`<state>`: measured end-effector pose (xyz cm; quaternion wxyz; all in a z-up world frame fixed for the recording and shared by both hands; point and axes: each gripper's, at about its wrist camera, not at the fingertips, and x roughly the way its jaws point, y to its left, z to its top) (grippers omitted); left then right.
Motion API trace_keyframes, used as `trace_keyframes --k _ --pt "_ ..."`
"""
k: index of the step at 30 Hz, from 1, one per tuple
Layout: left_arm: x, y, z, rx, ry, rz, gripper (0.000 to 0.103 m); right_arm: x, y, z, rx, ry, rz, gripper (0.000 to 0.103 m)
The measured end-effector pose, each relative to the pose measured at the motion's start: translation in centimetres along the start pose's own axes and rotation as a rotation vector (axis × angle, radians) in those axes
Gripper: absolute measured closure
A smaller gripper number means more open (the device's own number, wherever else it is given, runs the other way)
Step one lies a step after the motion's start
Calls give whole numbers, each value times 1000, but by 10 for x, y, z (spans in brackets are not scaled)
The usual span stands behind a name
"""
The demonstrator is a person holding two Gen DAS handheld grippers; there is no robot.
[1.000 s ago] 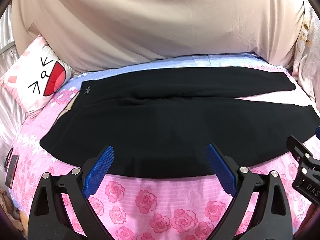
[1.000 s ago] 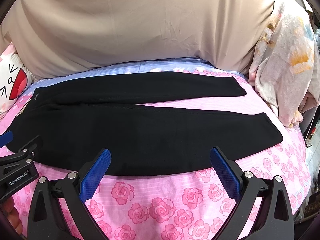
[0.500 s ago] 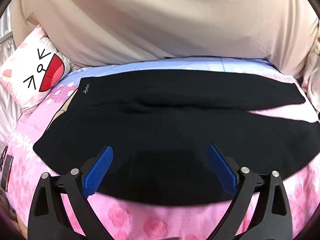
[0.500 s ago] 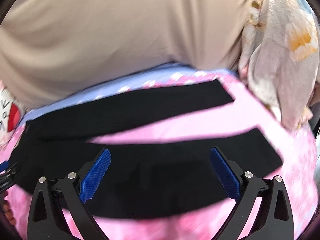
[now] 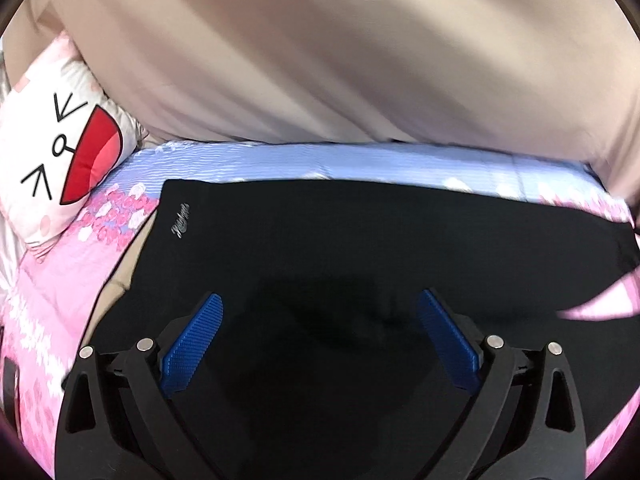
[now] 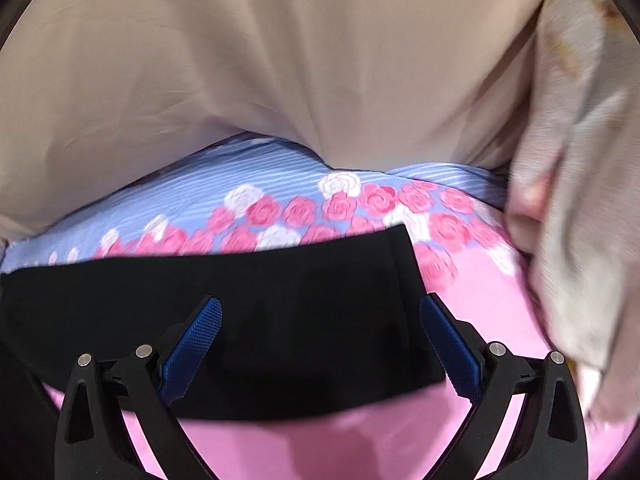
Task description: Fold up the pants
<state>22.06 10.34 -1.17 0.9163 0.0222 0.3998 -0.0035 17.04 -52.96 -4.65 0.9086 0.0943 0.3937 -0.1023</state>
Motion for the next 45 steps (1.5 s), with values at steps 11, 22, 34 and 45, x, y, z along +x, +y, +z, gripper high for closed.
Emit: trace_keyframes --k 11,22,34,45 --pt "97 131 86 -58 54 169 6 61 -35 28 49 63 70 5" --pt "181 164 98 -130 223 109 29 54 -32 23 23 52 80 74" --pt "68 176 105 -223 46 -21 80 -23 -14 23 3 -85 122 90" --pt "-94 181 20 -183 -78 -19 79 -170 -33 -50 -55 -234 199 90"
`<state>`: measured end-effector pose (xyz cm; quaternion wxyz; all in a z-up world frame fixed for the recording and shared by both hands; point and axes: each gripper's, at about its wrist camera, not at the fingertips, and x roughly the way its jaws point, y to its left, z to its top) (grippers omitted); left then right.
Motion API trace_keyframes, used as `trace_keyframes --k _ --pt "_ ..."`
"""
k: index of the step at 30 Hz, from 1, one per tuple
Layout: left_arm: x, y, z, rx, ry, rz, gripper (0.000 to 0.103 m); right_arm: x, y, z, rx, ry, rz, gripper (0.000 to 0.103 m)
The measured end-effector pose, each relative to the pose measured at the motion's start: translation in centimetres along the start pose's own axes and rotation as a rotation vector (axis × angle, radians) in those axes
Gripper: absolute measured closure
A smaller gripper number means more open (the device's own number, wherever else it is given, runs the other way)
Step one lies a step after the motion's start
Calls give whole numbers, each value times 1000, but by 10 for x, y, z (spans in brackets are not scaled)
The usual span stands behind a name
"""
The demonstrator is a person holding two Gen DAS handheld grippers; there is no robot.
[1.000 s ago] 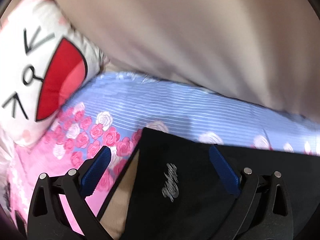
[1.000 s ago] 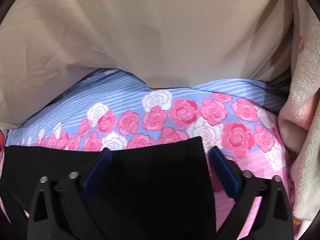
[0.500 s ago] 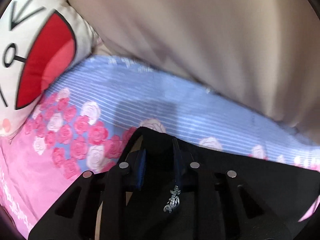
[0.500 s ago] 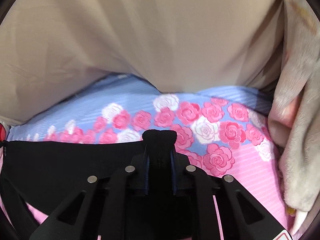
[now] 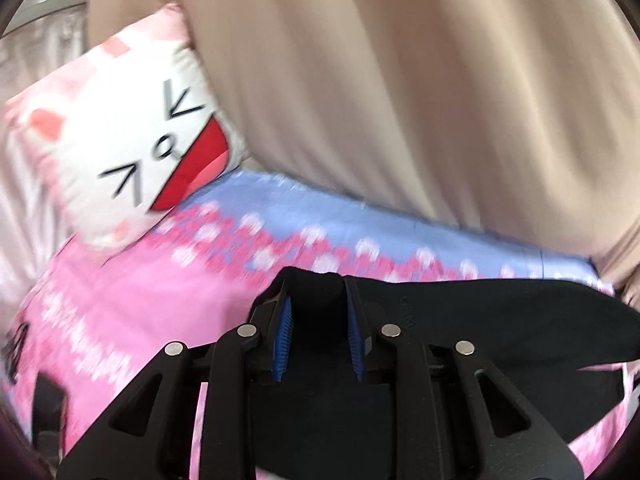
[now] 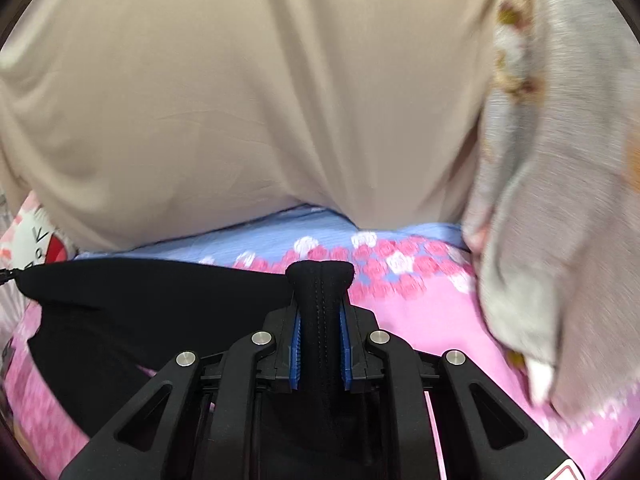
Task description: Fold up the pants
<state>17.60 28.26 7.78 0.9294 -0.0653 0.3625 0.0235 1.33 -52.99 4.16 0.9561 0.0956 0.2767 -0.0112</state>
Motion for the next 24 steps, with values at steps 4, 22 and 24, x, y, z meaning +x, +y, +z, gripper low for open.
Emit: trace_keyframes --k 4,22,24 --pt "-9 22 -62 11 86 69 78 -30 -2 -43 -20 49 -26 90" --pt "-70 -21 -103 49 -50 168 14 -125 -50 -123 437 16 57 37" --pt "-54 -48 -104 79 -25 109 14 -113 -52 -126 550 64 153 37"
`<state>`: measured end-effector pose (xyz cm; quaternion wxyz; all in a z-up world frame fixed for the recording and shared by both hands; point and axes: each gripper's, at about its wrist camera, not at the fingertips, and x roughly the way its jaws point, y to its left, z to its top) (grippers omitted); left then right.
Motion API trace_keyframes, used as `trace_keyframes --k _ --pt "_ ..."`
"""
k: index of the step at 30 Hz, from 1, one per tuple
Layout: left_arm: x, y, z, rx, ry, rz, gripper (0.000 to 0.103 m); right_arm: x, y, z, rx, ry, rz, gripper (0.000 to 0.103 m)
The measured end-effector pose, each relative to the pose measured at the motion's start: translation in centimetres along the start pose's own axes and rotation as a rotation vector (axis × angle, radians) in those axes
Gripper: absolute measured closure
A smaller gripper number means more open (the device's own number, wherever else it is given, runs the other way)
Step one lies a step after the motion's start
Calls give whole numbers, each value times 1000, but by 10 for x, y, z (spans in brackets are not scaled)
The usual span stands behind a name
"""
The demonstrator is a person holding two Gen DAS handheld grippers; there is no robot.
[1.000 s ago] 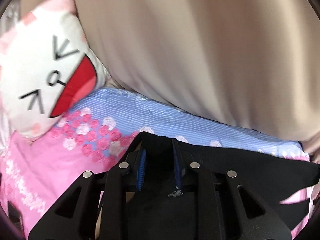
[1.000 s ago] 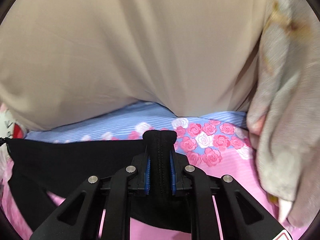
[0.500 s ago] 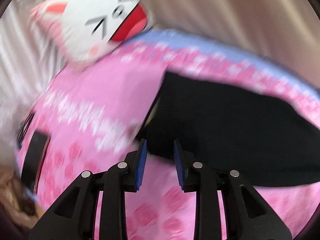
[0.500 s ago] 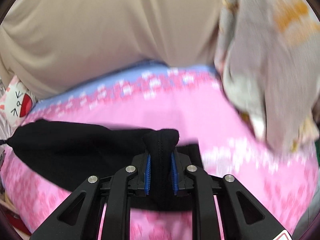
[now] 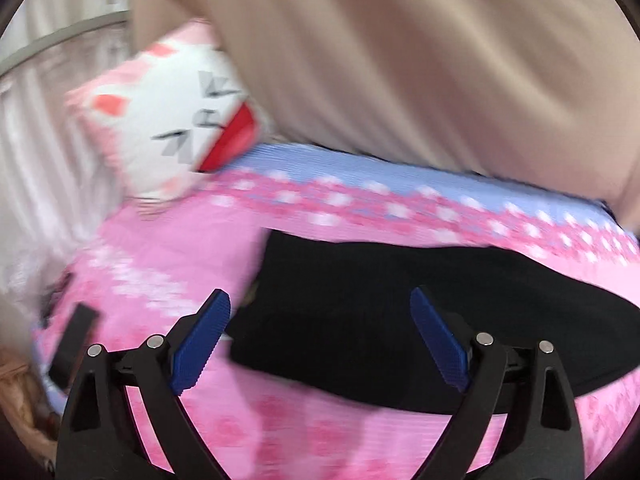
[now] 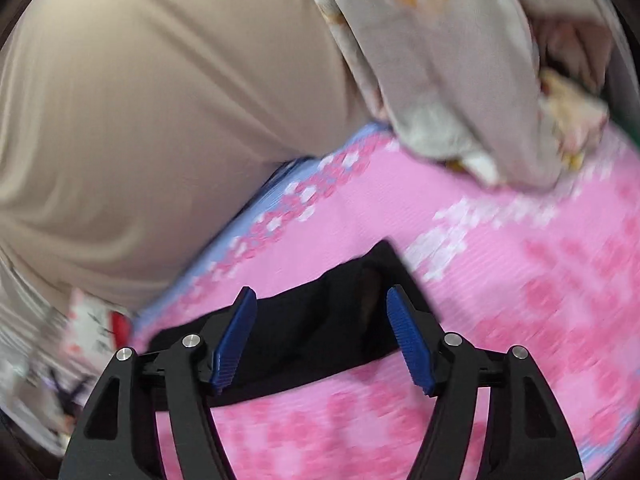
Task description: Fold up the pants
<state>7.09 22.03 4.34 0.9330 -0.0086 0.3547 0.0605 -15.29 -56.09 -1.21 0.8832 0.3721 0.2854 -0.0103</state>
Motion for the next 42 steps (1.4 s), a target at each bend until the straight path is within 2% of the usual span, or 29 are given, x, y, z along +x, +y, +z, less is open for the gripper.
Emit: trace_keyframes --k 1,4,7,9,10,11,12,14,17,19,20,21,22,25,30,31,32,33,34,35,36,37,38,40,41,42 --pt "8 -18 -3 19 20 -45 14 6 0 -2 34 30 29 37" --pt "27 -59 -16 71 67 -93 14 31 7 -4 92 111 51 37" --pt "40 -89 -28 115 98 -124 14 68 16 -3 102 187 -34 37" --pt "48 -100 -34 126 115 -144 14 92 18 -3 109 187 -124 38" --pt "53 -104 -37 130 125 -152 14 104 17 -3 113 188 -152 43" --pt "54 -106 -39 131 133 -149 14 116 16 -1 111 188 -187 63" --pt "59 -108 -43 134 145 -136 14 125 14 -1 110 206 -220 76" --pt "66 -107 -48 141 167 -103 14 133 15 2 116 218 -251 75" --pt "76 -97 -58 131 210 -65 14 110 27 0 98 171 -311 70" --pt "81 -88 -64 111 236 -59 14 77 41 -7 75 87 -334 62" --pt "85 -85 -67 104 252 -52 14 67 47 -9 64 61 -340 49" --pt "88 -83 -69 100 265 -50 14 57 56 -14 43 43 -346 43" --pt "92 -82 -71 97 277 -50 14 54 64 -19 22 44 -341 42" --pt "98 -84 -75 89 285 -51 12 71 70 -30 29 104 -308 42" --pt "94 -87 -75 79 279 -74 12 118 73 -38 36 159 -311 42" --pt "93 -87 -76 82 277 -75 12 127 72 -37 37 170 -333 42" --pt "94 -86 -77 85 276 -76 12 137 67 -35 36 173 -391 48" --pt "94 -86 -78 86 275 -75 11 144 62 -34 28 167 -438 74" --pt "94 -85 -78 83 274 -77 10 150 57 -33 12 160 -480 92" --pt "95 -84 -77 81 274 -76 10 155 52 -30 2 155 -507 94" --pt "95 -84 -77 80 275 -74 9 153 52 -27 12 139 -451 94" --pt "95 -84 -77 82 276 -73 9 142 61 -23 7 94 -349 95" --pt "95 -84 -77 83 279 -72 8 121 76 -20 -19 30 -236 95" --pt "95 -83 -78 86 281 -70 8 76 99 -19 -86 -84 -78 95" --pt "95 -84 -78 88 282 -69 7 63 100 -21 -101 -113 -54 95" --pt "95 -84 -79 89 280 -68 6 51 93 -25 -100 -129 -66 94"
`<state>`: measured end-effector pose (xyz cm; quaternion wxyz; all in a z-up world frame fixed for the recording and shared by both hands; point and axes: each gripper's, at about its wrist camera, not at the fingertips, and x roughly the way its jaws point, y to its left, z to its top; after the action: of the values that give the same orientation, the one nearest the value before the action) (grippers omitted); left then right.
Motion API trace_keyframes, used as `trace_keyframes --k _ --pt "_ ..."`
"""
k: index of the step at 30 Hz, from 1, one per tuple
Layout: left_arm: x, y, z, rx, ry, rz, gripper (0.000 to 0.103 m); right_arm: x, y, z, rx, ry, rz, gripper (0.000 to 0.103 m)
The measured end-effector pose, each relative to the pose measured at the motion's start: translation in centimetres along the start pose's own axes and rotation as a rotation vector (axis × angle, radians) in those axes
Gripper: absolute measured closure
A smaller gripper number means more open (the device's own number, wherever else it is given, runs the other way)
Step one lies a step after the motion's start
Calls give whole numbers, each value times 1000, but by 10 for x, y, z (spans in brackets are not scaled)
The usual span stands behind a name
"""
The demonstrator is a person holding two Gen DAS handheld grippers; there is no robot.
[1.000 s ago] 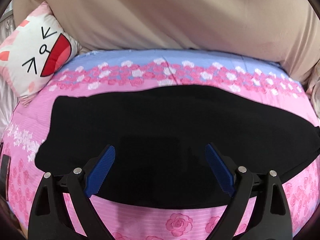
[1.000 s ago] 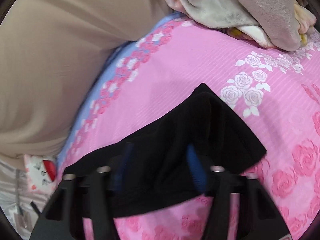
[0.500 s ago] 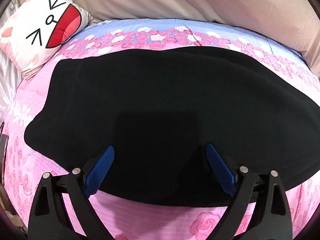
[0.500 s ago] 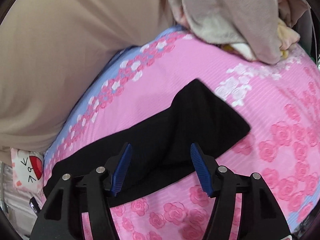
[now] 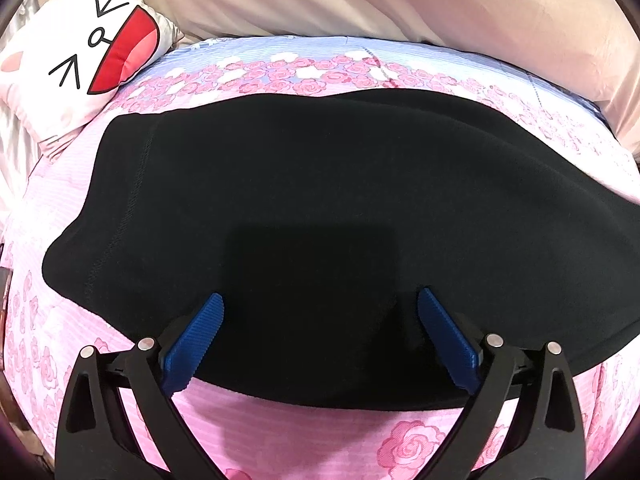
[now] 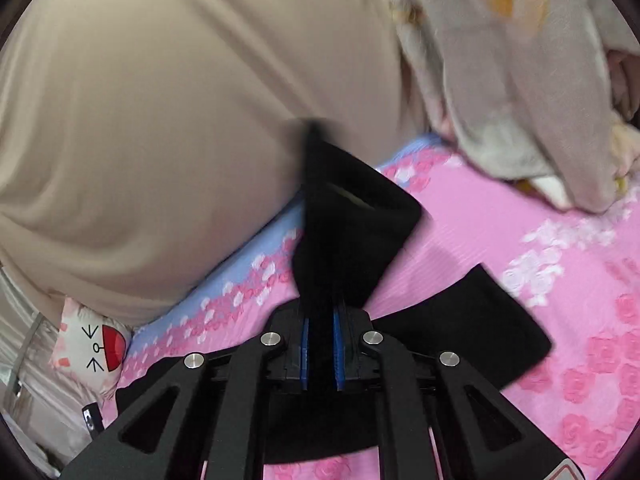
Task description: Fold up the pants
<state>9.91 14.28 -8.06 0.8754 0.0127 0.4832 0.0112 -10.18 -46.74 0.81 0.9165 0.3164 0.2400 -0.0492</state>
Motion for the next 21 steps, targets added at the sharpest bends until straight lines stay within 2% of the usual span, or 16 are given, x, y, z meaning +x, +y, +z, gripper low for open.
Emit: trace_keyframes --k 3,4,5,6,7,9,10,13,15,16,17,18,19,21 --pt "0 0 -2 -2 -5 3 5 26 -69 -27 110 167 -131 86" --pt "0 0 -1 -1 -3 3 5 38 -95 -41 163 233 -207 87" --pt "1 0 -1 0 1 5 5 36 -106 -49 188 221 -202 89" --pt "0 0 0 -1 8 2 5 24 -108 -52 200 174 -172 81" --pt "-2 1 -1 -4 17 -6 5 17 -107 -52 199 162 -182 78" --pt "-4 3 -1 -2 22 -17 5 0 -99 -49 163 102 -185 52" --pt "-4 4 -2 0 24 -20 5 -3 -95 -45 137 86 -189 46" --pt "-5 7 -2 -6 32 -33 5 4 -81 -27 45 98 -244 42" --pt "-7 15 -2 -45 38 -65 5 28 -80 -16 15 125 -285 41" --pt "-7 22 -2 -74 44 -84 5 38 -86 -15 8 151 -310 45" --pt "-6 31 -2 -105 51 -109 5 48 -89 -15 -4 165 -332 77" --pt "-6 39 -3 -128 54 -135 7 53 -87 -16 -12 168 -348 96" --pt "-7 44 -3 -139 53 -147 19 51 -87 -15 1 161 -317 96" --pt "-19 58 -3 -155 43 -162 32 26 -82 -9 19 43 -235 97"
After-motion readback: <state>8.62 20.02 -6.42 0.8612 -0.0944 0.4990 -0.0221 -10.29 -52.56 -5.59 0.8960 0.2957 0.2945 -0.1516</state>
